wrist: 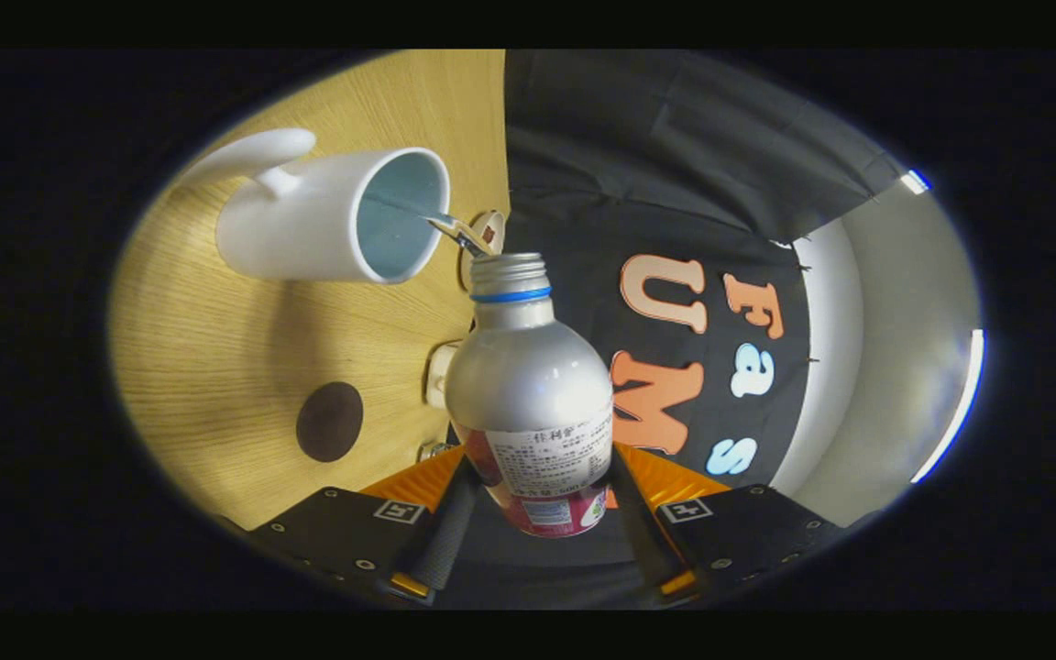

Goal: Take the bottle from table, then pour the juice into the cup, finally place the bottle on the coaster

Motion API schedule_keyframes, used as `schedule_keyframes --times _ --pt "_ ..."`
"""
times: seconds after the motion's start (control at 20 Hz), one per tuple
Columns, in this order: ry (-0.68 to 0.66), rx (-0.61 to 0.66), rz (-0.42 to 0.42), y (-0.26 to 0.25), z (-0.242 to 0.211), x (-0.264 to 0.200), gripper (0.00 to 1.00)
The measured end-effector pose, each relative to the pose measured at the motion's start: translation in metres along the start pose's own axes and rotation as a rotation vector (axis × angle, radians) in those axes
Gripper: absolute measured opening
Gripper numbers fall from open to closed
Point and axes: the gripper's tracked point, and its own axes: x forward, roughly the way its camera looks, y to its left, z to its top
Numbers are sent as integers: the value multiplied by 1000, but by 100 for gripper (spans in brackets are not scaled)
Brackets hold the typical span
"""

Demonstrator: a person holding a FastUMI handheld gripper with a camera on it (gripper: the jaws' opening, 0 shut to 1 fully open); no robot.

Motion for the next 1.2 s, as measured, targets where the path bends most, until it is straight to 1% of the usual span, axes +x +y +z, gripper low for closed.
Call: schedule_keyframes --times 0.75,1.2 --pt "-10 -122 -50 -16 -10 11 77" --pt "-30 -177 -84 -29 -7 14 77"
